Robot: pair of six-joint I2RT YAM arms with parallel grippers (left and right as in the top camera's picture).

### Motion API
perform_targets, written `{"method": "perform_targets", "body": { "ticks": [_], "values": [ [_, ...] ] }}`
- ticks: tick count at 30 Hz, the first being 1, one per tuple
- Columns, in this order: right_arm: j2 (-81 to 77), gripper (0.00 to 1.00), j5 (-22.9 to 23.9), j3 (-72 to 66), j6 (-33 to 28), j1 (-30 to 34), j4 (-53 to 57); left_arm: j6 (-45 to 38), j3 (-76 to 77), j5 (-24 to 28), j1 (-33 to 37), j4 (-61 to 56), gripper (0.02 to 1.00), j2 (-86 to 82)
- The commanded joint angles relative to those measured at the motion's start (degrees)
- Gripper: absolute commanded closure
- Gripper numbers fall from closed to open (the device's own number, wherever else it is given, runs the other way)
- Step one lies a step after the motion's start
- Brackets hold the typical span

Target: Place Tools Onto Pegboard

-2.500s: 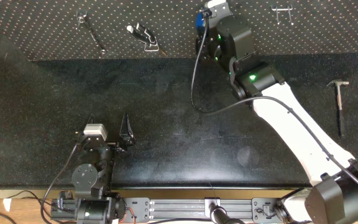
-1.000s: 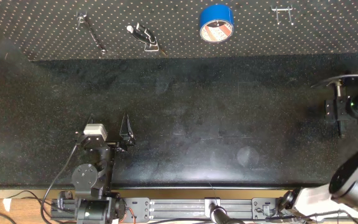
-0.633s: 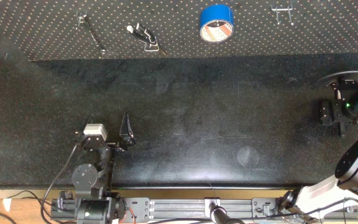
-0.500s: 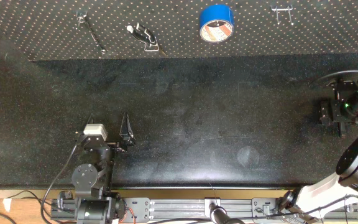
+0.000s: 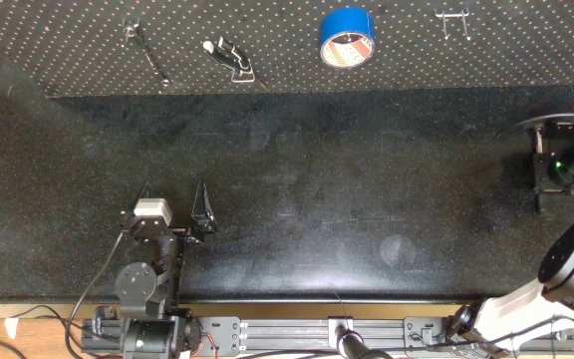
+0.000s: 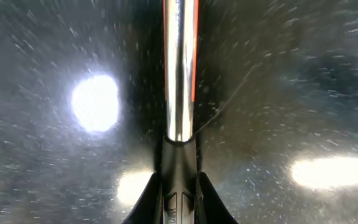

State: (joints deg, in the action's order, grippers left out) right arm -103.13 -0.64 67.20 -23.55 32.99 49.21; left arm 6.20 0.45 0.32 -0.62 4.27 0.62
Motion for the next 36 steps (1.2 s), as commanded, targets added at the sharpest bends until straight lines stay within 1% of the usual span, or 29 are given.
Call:
{"method": "perform_targets", "body": {
  "ticks": [1,2,3,6,7,9,13,15,18,26,31,32,33,34,35,36],
  "values": [
    [23.8,0.925,-15.2,0.1,10.2,-0.4,-1.4,-0.5,-0.1,0.6,0.2,0.3,0.025,-0.4],
    [30.8,0.925,-15.5,0.1,16.1,-2.3,-1.8,-0.5,-0.1,0.6,0.2,0.3,0.025,-0.4],
    [33.5,0.925,-15.5,0.1,17.6,-4.1,-2.0,-0.5,-0.1,0.6,0.2,0.3,0.025,-0.4],
    [39.8,0.925,-15.5,0.1,21.4,-14.4,-2.8,-0.5,-0.1,0.6,0.2,0.3,0.025,-0.4],
    [40.3,0.925,-15.4,0.1,23.0,-19.3,-3.7,-0.5,-0.1,0.6,0.2,0.3,0.025,-0.4],
    [38.8,0.923,-14.8,0.1,23.9,-23.6,-3.7,-0.5,-0.1,0.6,0.2,0.3,0.025,-0.4],
    [33.7,0.925,-14.6,0.1,23.8,-26.1,-3.7,-0.5,-0.1,0.6,0.2,0.3,0.025,-0.4],
    [32.4,0.925,-13.0,0.1,23.8,-28.1,-3.9,-0.5,-0.1,0.6,0.2,0.3,0.020,-0.4],
    [31.6,0.925,-12.2,0.1,23.8,-29.6,-5.9,-0.5,-0.1,0.6,0.2,0.3,0.025,-0.4],
    [23.8,0.925,-12.2,0.1,23.8,-31.1,-14.7,-0.5,-0.1,0.6,0.2,0.3,0.025,-0.4],
    [19.5,0.923,-11.8,0.1,23.8,-31.6,-15.3,-0.5,-0.1,0.6,0.2,0.3,0.025,-0.4],
    [19.1,0.866,-11.8,0.1,23.8,-31.6,-15.3,-0.5,-0.1,0.6,0.2,0.3,0.025,-0.4],
    [18.9,0.625,-11.8,0.1,23.8,-31.6,-15.3,-0.5,-0.1,0.6,0.2,0.3,0.025,-0.4],
    [18.9,0.478,-11.8,0.1,23.8,-31.6,-15.3,-0.5,-0.1,0.6,0.2,0.3,0.025,-0.4],
    [18.9,0.340,-10.6,0.1,23.8,-31.6,-15.3,-0.5,-0.1,0.6,0.2,0.3,0.025,-0.4],
    [18.9,0.310,-9.9,0.1,23.8,-31.6,-15.3,-0.5,-0.1,0.6,0.2,0.3,0.025,-0.4]
  ]
}}
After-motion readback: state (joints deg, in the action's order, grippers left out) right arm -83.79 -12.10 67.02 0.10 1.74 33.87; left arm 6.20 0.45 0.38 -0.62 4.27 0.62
